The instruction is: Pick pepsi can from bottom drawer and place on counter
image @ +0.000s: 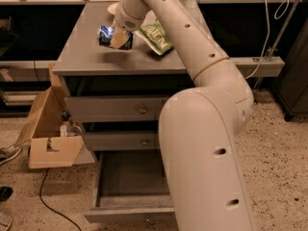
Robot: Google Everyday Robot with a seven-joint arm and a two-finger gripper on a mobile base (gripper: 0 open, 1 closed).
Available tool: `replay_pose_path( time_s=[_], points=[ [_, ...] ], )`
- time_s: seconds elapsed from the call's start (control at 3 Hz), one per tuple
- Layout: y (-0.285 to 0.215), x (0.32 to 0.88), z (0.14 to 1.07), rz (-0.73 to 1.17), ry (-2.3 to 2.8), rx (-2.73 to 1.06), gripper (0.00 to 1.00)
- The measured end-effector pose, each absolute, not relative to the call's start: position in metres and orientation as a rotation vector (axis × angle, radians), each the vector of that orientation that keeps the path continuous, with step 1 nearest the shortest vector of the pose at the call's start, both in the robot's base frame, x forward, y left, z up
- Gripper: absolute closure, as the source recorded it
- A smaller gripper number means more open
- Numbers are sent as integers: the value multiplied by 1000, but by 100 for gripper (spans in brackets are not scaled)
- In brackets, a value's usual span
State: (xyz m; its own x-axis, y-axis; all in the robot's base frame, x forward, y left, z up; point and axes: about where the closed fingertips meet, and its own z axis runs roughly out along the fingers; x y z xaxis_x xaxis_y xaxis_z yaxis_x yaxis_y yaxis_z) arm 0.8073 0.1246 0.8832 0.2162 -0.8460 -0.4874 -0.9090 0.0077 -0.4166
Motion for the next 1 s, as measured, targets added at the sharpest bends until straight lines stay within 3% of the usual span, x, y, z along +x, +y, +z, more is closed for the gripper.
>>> replay_pose_path(
  time_s=[0.67, 1.0],
  points=[
    [130, 823, 869, 150, 1674, -1809, 12],
    [128, 827, 868, 155, 1681, -1801, 0]
  ],
)
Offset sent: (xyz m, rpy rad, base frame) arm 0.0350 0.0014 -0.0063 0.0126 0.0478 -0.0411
